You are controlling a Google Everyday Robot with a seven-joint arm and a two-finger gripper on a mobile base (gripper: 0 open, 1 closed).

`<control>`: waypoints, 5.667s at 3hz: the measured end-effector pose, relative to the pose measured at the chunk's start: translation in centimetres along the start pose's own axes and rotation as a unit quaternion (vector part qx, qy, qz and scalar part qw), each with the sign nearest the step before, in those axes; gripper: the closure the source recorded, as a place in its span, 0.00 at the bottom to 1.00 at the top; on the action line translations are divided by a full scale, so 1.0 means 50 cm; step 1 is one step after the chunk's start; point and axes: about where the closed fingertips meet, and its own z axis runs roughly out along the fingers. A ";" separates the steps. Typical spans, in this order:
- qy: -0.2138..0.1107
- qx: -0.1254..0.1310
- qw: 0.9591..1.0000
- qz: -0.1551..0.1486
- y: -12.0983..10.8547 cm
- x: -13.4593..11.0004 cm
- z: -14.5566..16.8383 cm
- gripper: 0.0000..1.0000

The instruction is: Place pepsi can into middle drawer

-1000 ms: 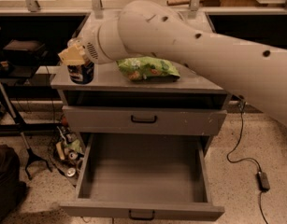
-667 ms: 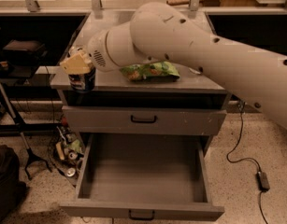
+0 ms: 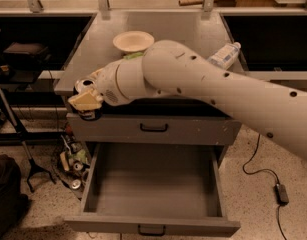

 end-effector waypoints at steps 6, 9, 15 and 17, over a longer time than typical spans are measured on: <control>0.046 -0.102 0.993 -0.044 0.116 0.257 0.219 1.00; 0.067 -0.125 0.988 0.054 0.205 0.494 0.303 1.00; 0.064 0.012 0.982 0.180 0.119 0.759 0.376 1.00; 0.051 0.029 0.980 0.192 0.104 0.792 0.357 0.50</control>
Offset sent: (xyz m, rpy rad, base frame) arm -0.0122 0.0211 -0.1319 -0.0889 -0.0631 0.1170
